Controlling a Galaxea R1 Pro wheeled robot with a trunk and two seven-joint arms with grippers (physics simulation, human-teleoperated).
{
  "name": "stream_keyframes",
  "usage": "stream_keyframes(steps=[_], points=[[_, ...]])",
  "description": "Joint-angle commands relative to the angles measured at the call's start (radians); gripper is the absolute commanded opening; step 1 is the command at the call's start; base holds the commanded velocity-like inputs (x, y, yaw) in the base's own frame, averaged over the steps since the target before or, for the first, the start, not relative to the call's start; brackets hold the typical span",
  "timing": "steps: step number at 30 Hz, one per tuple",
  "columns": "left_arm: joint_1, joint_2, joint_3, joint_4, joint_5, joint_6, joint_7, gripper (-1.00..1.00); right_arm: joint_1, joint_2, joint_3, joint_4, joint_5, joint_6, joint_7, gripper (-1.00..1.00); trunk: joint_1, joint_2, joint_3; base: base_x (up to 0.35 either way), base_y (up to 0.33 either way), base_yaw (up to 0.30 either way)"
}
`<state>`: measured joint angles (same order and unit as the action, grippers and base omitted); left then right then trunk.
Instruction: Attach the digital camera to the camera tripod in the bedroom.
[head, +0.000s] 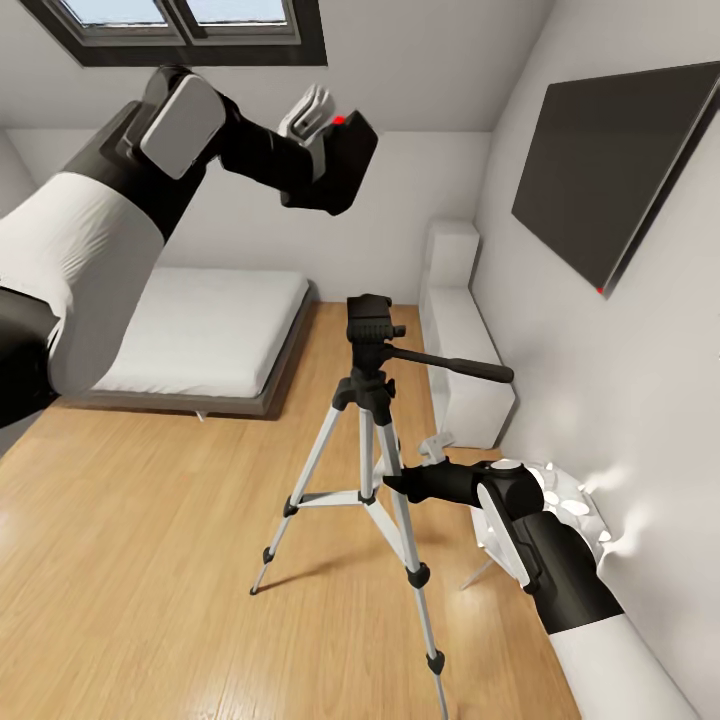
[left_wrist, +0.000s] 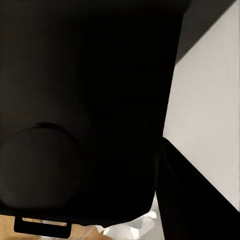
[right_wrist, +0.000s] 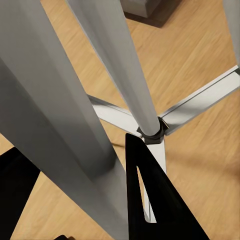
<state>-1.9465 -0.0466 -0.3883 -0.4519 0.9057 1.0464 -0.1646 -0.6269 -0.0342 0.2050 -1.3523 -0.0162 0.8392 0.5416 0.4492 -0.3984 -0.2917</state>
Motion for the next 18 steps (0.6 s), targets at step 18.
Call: stream_keyframes(steps=[18], points=[[0.024, -0.009, -0.050, -0.045, -0.049, -0.002, -0.021, -1.00, -0.001, 0.001, 0.001, 0.003, 0.076, -0.006, 0.000, -1.00, 0.001, -0.002, -0.002, 0.000, 0.000, 0.000]])
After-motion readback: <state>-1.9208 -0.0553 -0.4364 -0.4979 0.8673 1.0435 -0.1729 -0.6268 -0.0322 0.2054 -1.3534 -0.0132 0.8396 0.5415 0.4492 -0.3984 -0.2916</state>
